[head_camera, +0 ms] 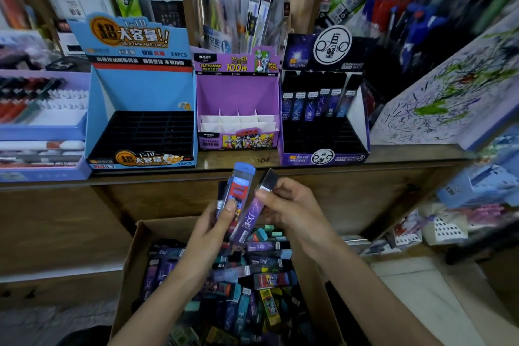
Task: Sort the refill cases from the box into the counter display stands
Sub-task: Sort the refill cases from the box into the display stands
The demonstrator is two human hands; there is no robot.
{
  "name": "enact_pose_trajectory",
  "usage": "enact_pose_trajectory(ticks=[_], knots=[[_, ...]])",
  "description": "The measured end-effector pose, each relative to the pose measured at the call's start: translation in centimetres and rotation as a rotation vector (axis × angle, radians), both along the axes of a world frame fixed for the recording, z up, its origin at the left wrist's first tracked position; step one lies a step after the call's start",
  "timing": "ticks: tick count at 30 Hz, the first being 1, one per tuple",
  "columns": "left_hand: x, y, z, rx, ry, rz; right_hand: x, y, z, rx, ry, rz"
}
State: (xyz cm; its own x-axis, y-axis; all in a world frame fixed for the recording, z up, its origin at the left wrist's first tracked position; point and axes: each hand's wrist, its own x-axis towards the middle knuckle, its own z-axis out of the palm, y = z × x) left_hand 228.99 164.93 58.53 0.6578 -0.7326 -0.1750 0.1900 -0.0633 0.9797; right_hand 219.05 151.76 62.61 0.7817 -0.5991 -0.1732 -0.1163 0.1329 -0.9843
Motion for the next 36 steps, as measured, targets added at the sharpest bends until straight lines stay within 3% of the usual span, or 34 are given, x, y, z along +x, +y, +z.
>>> enact_pose_trajectory(ticks=[8, 14, 24, 31, 36], knots=[[3.0, -1.2, 2.7, -0.124, -0.112, 0.045, -0.2, -9.1, 8.0, -0.317, -0.174, -0.223], [3.7, -2.7, 4.0, -0.15, -0.101, 0.088, 1.0, -16.6, 10.1, -0.694, -0.054, -0.369], [3.8, -2.6, 4.7, -0.129, -0.097, 0.091, 2.3, -20.2, 8.5, -0.736, 0.058, -0.134], [3.5, -2.8, 4.8, -0.102, -0.11, 0.083, 3.3, -20.4, 7.6, -0.724, 0.131, -0.193], [3.0, -3.1, 5.0, -0.113, -0.106, 0.069, 3.8, -20.3, 7.4, -0.859, 0.269, -0.264]])
